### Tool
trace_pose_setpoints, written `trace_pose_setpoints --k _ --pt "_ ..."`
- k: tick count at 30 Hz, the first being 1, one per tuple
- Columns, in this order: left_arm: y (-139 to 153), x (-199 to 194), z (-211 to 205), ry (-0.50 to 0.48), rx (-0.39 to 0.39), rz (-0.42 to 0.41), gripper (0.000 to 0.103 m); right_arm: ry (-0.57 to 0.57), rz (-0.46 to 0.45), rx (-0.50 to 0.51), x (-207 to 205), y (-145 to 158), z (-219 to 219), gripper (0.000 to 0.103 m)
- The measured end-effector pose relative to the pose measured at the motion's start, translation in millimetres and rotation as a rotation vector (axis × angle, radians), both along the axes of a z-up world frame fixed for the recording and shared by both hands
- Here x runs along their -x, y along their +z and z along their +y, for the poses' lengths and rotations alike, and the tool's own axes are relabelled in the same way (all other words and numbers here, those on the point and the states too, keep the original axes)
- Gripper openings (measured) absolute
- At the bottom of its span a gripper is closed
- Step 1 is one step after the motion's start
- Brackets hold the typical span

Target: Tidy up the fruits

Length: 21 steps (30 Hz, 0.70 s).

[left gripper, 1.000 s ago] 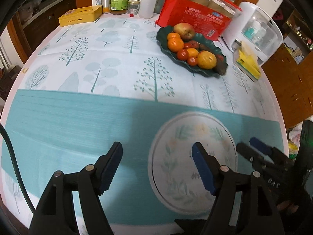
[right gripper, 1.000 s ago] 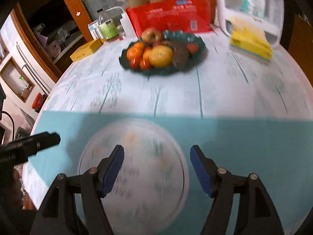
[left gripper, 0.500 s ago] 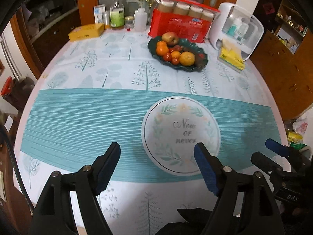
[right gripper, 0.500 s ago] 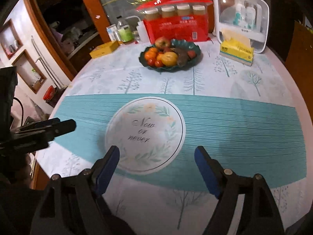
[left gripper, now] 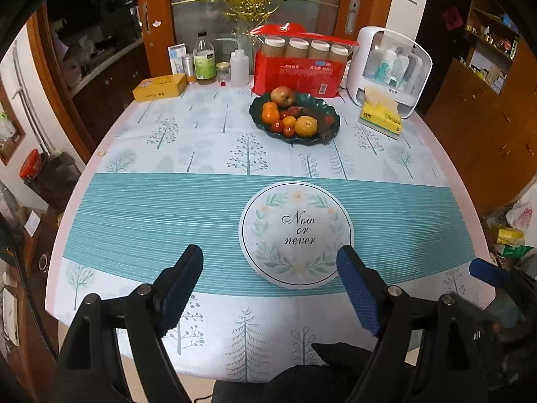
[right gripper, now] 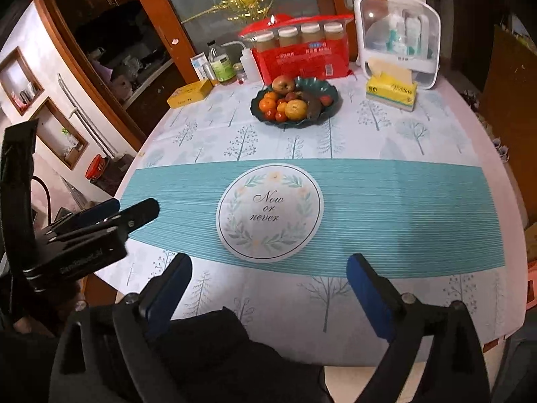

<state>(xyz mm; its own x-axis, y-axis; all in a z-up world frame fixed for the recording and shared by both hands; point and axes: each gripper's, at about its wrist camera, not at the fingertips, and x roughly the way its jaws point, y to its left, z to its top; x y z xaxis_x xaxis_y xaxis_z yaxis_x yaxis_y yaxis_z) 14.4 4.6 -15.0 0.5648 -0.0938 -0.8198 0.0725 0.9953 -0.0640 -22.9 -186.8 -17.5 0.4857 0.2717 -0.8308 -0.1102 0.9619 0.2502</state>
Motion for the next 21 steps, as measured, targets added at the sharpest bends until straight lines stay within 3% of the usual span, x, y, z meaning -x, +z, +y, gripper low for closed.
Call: trace_pose_setpoints --k 4,11,21 --pt "-0.6 6.5 -5.5 0.009 -0.036 -0.013 0.084 -0.007 -0.012 0.006 10.3 0.0 4.7 0.100" --pt "8.8 10.6 -4.6 0.033 -0.053 -0.096 0.100 -0.044 -0.040 0.011 7.3 -0.5 1.8 0.103" --pt "6.6 5.8 -7.9 0.048 -0.061 -0.107 0.102 -0.092 -0.054 0.045 0.0 -3.0 0.0 0.103"
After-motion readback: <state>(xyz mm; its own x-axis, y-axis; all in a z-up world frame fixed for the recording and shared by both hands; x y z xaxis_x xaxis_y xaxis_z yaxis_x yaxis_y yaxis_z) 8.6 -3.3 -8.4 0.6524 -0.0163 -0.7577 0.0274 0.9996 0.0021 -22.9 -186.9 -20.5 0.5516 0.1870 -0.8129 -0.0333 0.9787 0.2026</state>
